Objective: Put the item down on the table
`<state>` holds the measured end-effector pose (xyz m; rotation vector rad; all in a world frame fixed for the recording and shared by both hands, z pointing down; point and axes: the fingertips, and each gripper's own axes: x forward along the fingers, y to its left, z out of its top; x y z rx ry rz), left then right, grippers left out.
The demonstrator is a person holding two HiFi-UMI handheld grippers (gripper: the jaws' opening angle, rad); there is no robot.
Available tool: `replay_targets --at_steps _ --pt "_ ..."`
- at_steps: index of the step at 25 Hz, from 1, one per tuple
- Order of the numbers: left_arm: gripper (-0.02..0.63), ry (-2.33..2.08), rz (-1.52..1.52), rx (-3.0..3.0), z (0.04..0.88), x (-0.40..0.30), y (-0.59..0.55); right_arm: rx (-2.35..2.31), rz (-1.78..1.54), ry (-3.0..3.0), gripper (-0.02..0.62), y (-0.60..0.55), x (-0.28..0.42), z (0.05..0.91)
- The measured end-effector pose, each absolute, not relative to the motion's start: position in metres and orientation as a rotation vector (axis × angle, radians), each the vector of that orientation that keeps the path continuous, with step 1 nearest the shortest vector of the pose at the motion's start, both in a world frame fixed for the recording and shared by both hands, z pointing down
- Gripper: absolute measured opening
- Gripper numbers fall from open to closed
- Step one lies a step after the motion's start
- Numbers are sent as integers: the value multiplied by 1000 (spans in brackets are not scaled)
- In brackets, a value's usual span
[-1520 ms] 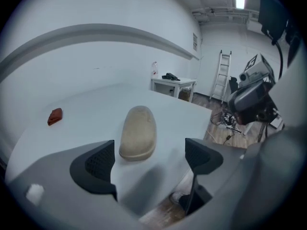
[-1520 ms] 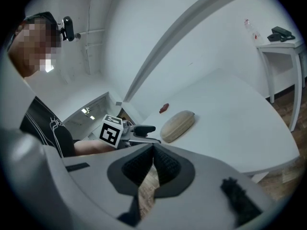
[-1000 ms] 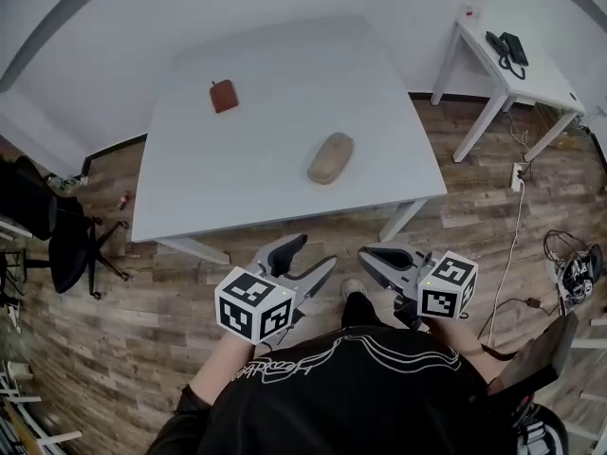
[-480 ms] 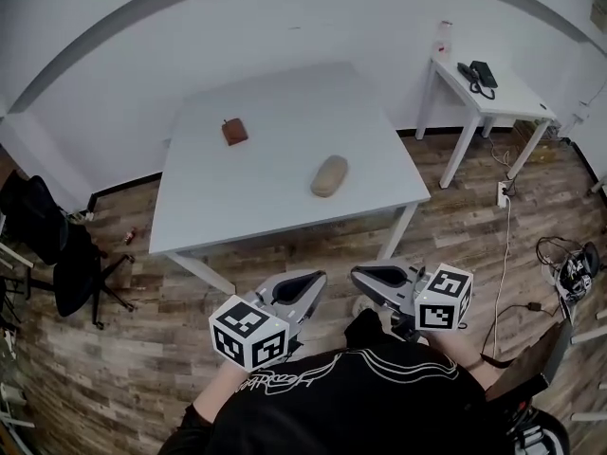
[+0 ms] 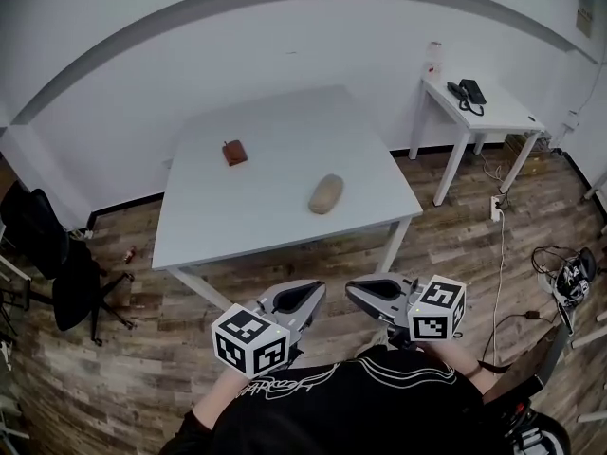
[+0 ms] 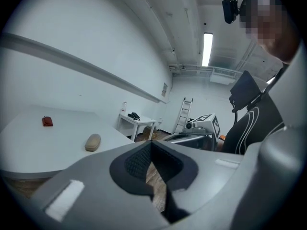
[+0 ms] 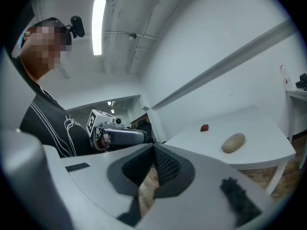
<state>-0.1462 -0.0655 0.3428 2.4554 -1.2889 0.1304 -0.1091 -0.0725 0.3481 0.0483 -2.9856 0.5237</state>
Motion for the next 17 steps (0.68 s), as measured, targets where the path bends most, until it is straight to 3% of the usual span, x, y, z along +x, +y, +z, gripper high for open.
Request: replay_targets --at_steps 17 --pt "5 -1233 100 2409 349 -140 -43 43 551 -2968 8 -47 -102 352"
